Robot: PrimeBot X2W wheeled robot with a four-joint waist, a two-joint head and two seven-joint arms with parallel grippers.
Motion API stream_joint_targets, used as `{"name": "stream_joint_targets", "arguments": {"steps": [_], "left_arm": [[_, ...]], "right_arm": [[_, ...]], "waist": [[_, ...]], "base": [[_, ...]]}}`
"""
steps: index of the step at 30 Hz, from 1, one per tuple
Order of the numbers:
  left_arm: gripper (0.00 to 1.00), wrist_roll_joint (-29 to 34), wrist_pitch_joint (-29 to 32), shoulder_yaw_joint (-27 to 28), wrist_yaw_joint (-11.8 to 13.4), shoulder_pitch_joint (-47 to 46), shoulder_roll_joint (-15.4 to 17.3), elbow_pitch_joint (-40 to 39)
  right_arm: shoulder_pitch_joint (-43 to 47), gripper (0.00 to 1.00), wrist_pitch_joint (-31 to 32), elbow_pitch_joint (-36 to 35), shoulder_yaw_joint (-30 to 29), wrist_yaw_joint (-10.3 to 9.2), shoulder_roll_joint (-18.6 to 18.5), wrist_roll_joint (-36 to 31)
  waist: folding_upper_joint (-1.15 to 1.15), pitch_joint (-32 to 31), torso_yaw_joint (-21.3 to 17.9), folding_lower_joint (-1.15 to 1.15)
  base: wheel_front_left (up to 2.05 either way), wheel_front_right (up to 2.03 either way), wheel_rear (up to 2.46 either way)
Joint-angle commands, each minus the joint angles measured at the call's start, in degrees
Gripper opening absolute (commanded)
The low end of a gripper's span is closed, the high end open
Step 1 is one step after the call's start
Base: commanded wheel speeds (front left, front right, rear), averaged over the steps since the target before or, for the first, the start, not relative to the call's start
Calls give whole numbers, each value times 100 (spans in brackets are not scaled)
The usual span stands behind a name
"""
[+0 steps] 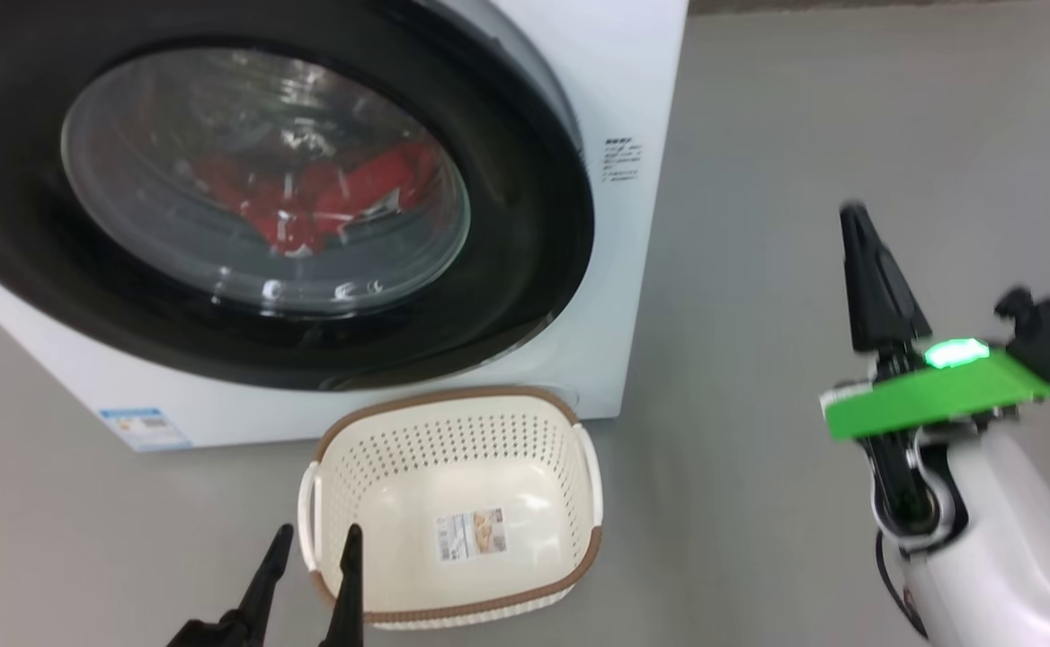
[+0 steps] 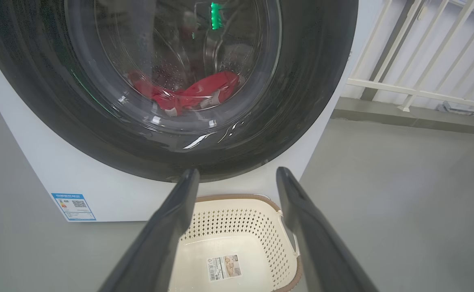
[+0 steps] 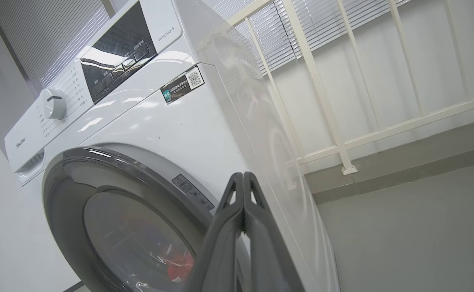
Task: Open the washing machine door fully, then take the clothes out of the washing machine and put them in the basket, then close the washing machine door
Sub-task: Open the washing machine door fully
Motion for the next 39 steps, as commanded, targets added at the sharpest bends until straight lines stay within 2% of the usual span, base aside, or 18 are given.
{"name": "stream_joint_targets", "arguments": {"steps": [1, 9, 15, 20, 21, 26, 34, 39], "left_arm": [[100, -45, -70, 144, 27, -234, 31, -156], [100, -153, -70, -28, 33, -530, 31, -130], [100, -238, -70, -167, 27, -784, 31, -90], [100, -324, -70, -301, 35, -941, 31, -71], [100, -324, -70, -301, 35, -941, 31, -71], [100, -400, -70, -431, 41, -1080, 31, -41], [100, -523, -70, -648, 72, -1258, 31, -32], [100, -568, -70, -698, 98, -1306, 31, -41]], "right_arm": [[-341, 0, -36, -74, 226, -4, -31, 111], [-1276, 0, -36, 297, 669, -4, -355, 722], [-1900, 0, 126, 396, 1422, -4, -795, 2174], [-2344, 0, 662, 197, 1873, -4, -1246, 3320], [-2344, 0, 662, 197, 1873, -4, -1246, 3320], [-2630, 0, 1361, -156, 2138, -4, -1608, 4272], [-2925, 0, 2214, -162, 2026, -4, -1926, 5114], [-3053, 0, 2795, -70, 1908, -4, -2042, 5344]], "waist": [[0, 197, 153, 0], [0, 698, 410, 0], [0, 1044, 609, 0], [0, 1267, 749, 0], [0, 1267, 749, 0], [0, 1461, 898, 0], [0, 1701, 1137, 0], [0, 1843, 1230, 0]], "base": [[0, 0, 0], [0, 0, 0], [0, 0, 0], [0, 0, 0], [0, 0, 0], [0, 0, 0], [0, 0, 0], [0, 0, 0]]}}
